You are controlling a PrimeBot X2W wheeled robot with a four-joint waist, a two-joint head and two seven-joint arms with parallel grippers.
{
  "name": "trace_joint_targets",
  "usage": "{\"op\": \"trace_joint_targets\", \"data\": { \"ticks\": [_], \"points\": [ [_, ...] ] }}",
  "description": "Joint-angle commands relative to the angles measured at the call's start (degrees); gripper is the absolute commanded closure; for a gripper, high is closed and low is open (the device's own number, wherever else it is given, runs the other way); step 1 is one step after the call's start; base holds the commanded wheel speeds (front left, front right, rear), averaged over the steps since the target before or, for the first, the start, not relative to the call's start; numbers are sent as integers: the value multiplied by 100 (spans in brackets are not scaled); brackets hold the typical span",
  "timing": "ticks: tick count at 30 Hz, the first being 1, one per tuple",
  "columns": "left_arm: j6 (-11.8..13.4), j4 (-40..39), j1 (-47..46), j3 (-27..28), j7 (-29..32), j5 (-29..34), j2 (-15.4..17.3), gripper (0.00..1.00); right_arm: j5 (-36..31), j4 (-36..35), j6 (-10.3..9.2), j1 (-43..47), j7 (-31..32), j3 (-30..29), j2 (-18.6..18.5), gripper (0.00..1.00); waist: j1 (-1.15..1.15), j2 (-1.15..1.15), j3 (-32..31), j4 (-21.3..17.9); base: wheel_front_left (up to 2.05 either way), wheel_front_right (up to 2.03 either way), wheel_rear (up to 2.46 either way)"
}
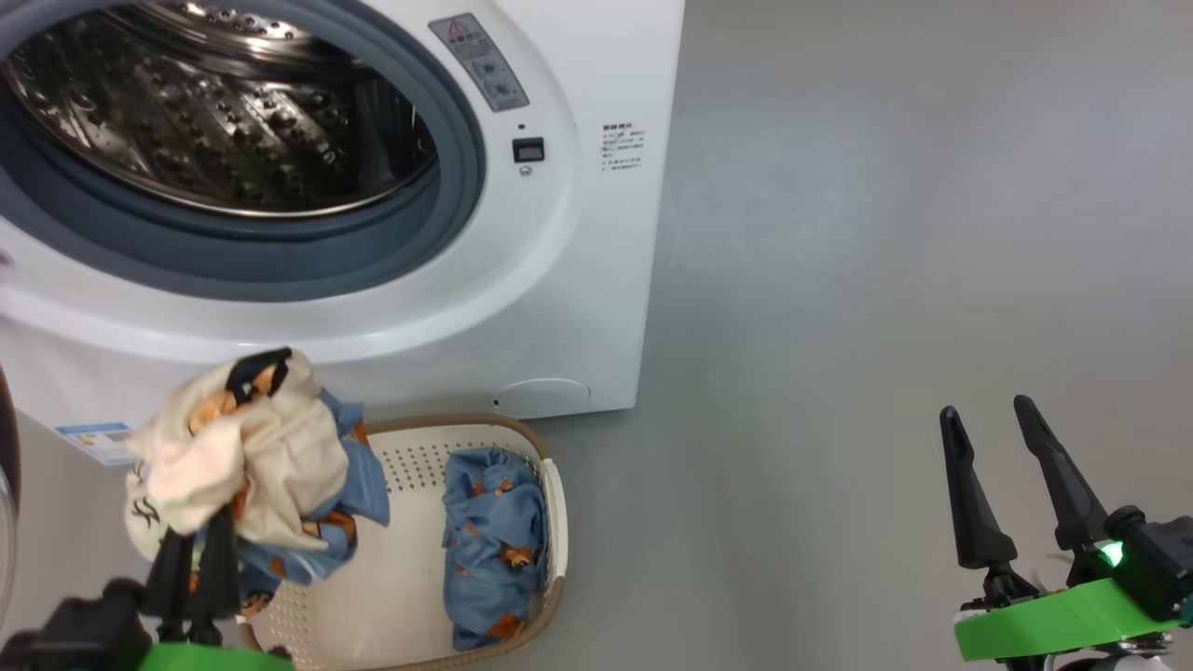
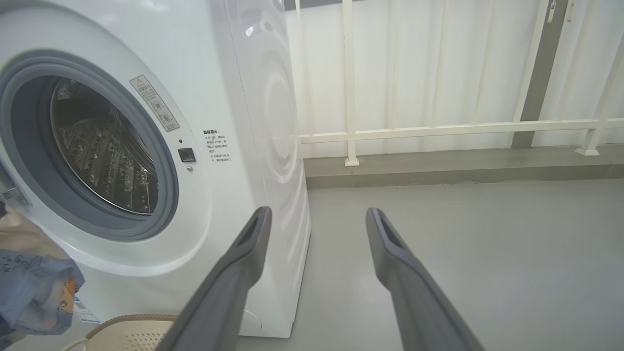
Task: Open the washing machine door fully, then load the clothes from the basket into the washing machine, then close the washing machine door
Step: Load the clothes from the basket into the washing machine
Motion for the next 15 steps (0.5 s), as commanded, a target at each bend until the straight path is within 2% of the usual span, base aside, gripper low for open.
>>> {"op": "trace_joint_targets", "data": {
  "ticks": [1, 8, 15],
  "points": [
    [3, -120, -347, 149, -52, -52, 71, 100, 18, -176, 25, -79, -46, 61, -81, 0, 0, 0, 94, -3, 0, 0, 0],
    [2, 21, -1024, 185, -52, -38, 204, 100, 11, -205, 25, -245, -46, 82, -15, 0, 0, 0, 417, -63, 0, 0, 0],
    [2, 526, -2151, 240, -52, 50, 527, 100, 1, -220, 25, -497, -46, 146, 67, 0, 0, 0, 852, -186, 0, 0, 0]
  ]
}}
